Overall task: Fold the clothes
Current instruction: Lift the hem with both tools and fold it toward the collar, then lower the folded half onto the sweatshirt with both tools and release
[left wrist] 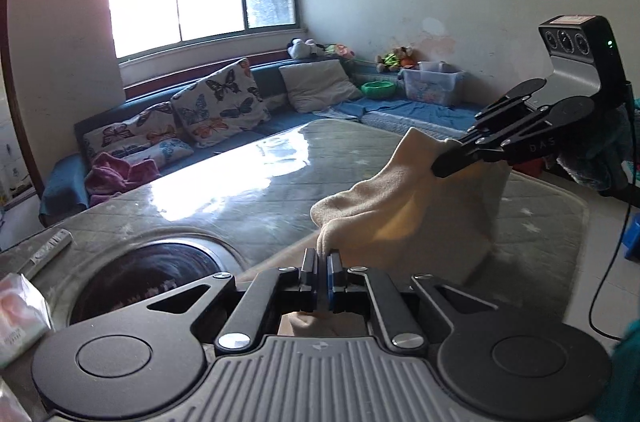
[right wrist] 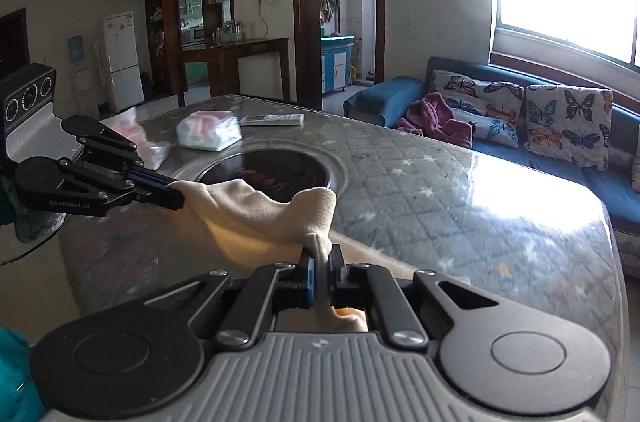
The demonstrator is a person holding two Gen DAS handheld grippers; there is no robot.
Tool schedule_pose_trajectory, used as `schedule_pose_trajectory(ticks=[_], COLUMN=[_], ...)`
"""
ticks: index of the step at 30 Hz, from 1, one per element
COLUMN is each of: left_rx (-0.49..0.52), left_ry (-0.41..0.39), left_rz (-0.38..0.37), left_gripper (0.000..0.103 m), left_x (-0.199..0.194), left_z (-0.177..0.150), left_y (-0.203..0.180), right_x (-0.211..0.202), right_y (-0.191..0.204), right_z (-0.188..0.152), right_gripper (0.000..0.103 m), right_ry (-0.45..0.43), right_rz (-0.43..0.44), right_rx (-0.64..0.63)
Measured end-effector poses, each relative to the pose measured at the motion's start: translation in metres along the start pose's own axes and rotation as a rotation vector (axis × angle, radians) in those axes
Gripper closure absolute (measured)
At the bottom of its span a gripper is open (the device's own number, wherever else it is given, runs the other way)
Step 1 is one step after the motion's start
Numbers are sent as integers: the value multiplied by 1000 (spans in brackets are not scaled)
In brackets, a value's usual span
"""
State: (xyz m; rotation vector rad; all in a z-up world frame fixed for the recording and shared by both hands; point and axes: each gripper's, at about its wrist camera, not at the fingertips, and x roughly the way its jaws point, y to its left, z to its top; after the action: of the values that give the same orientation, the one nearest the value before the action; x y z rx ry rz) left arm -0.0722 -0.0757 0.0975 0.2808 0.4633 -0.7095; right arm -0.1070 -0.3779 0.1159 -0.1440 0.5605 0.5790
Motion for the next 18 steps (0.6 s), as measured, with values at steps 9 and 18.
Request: schedule_pose_trajectory(ticks=[9, 18], left_rx=[-69, -148], left_ry=[160, 159], left_rz=[126, 201], left_gripper=[98, 86], left_x=[109, 102], left_z=[-12, -11], left_y=[42, 51], right_x=[122, 110], right_y=[-55, -60], right_z=[7, -26], right_gripper=[96, 83], right_ry=[143, 73], right_rz=[-53, -138], right_rx=[112, 221])
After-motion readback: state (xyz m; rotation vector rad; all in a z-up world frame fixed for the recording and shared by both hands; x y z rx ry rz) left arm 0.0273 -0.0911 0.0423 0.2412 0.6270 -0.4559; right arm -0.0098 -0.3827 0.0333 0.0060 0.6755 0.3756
